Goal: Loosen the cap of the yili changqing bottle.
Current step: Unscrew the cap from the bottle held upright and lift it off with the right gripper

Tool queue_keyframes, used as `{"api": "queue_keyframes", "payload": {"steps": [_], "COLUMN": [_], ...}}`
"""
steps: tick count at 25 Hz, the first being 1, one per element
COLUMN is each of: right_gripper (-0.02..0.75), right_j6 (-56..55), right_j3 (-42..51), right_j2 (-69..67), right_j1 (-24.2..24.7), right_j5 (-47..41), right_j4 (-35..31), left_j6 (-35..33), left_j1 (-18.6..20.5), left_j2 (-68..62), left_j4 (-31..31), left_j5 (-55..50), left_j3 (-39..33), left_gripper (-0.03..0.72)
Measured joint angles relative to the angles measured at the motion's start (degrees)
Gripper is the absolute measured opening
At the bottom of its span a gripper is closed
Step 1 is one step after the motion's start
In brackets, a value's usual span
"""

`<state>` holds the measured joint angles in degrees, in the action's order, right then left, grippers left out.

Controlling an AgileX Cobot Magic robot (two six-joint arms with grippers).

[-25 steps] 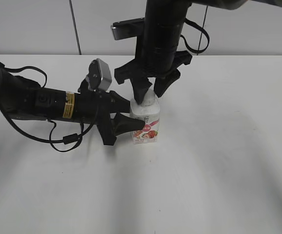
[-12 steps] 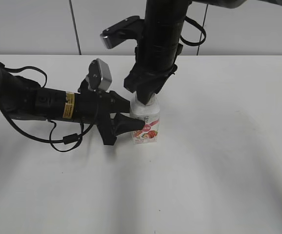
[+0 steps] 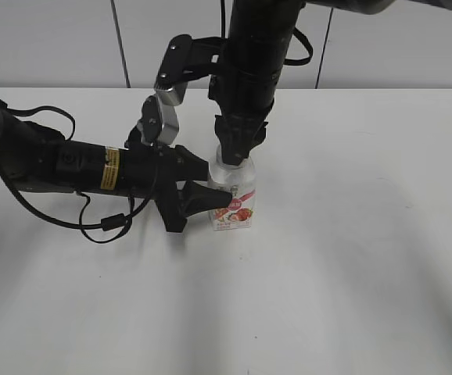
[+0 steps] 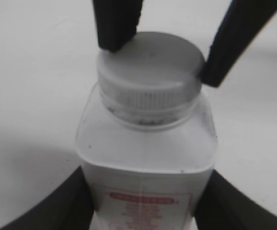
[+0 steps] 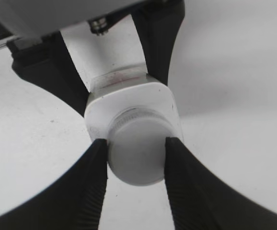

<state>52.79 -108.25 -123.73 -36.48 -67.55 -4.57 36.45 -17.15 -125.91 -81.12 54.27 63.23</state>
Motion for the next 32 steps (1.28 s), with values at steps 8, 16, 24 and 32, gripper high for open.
{"api": "queue_keyframes", "payload": {"steps": [8,16,24,32], "right_gripper": [0.44,0.536,0.537,0.538], "right_j6": [0.77,-3.23,-41.8,-60.3], "right_j3": [0.0,0.0,-0.62,-0.62], "right_j2": [0.0,0.0,1.71,0.7], "right_j1": [-0.06,-0.06,-0.1,-0.1], "right_j5": [0.09,0.07,-0.49,-1.86], "right_j4": [0.04,-2.05,-1.09,0.5], "left_j6": [-0.05,-0.17,-0.21,-0.21], "left_j1": [0.0,0.0,0.0,0.0], "left_j2": [0.0,0.0,0.0,0.0], "left_j4": [-0.06,-0.1,-0.1,-0.1], "left_j5": [0.0,0.0,0.05,0.05], "left_j3": [0.0,0.0,0.0,0.0], "left_gripper": [0.376,0.376,0.376,0.376]}}
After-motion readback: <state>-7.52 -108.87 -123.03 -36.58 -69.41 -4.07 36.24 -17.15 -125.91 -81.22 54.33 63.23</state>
